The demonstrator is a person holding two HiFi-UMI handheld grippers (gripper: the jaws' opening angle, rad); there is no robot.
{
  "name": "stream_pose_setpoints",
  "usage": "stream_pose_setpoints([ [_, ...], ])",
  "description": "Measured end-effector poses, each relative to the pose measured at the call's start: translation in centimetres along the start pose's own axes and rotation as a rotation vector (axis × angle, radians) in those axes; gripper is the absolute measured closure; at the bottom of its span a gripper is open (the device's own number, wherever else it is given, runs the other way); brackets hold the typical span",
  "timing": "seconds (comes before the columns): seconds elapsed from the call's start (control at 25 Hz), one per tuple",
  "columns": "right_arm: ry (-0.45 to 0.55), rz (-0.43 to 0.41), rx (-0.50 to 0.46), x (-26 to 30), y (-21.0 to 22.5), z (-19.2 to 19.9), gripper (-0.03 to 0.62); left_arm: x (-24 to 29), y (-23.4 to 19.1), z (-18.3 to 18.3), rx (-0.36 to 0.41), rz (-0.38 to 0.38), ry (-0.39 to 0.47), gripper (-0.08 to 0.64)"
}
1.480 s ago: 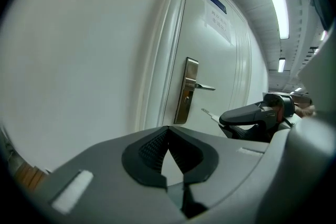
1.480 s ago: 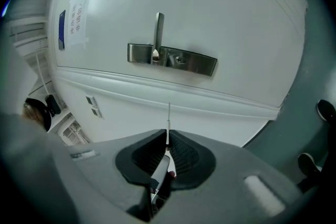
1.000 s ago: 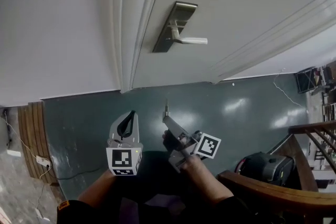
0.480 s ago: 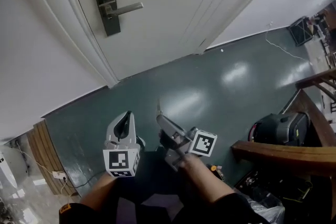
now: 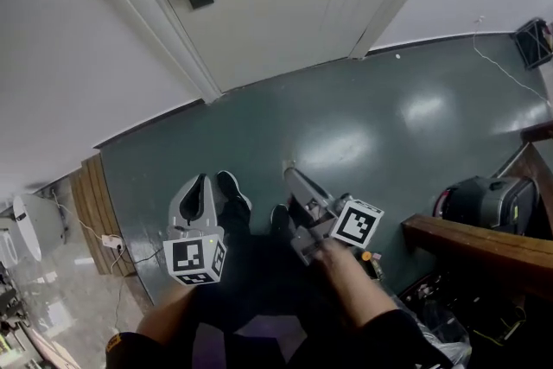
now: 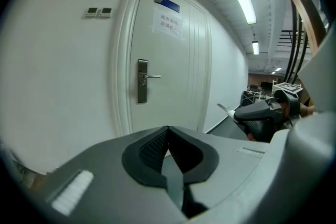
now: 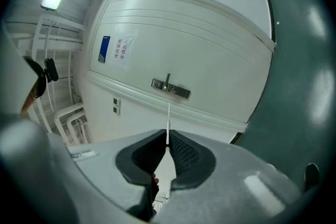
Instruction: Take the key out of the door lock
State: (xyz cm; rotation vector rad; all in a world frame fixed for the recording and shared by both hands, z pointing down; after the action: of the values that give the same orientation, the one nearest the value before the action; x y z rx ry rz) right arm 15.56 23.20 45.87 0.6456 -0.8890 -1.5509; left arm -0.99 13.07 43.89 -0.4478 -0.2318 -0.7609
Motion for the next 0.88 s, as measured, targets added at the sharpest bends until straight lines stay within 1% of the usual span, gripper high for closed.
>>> stream_pose_setpoints([
  [0.08, 0.002, 0.001, -0.01, -0.6, -0.4, 0.2, 0.578, -1.2, -1.2, -0.2, -0.014, -0.041, 0.015, 0.541],
  [0.2, -0.011, -0.009, -0.031, -0.3, -1.8, 1.0, 0.578, -2.5, -3.4, -0.9, -0.034, -0.079, 0.043, 0.541],
  [0.32, -0.056, -0.005, -0.065, -0.3, -3.3, 2.9, 0.578, -4.4, -5.4, -1.1, -0.06, -0.101, 0.067, 0.541],
  [0.44, -0.094, -0.002, -0.094, 0.7, -5.1, 5.1, 0.578, -6.1, -8.3, -1.4, -0.09, -0.123, 0.087, 0.541],
  [0.56, -0.126, -0.006, -0.092, 2.4, -7.4, 8.3, 0.578, -7.8, -11.2, -1.7, -0.107, -0.118, 0.101, 0.541],
  [0.72, -0.176, -0.009, -0.118, 5.3, -10.5, 13.5, 0.577, -9.9, -15.3, -0.3, -0.142, -0.092, 0.079, 0.541],
  [0.88, -0.197, -0.014, -0.113, 6.6, -11.5, 15.3, 0.578, -10.6, -17.6, 0.2, -0.165, -0.098, 0.072, 0.541],
])
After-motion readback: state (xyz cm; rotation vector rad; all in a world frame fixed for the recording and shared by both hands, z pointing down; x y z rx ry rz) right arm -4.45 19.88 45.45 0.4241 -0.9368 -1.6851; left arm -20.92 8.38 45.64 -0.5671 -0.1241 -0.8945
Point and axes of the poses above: the fingertips, and each gripper's own axes: x forward along the fingers, y to its right, z out of its underside, the point moved 3 cm from there along -x, backward along the fingers, and after that the axes turned 15 degrees about -x, right-handed, at the moved point
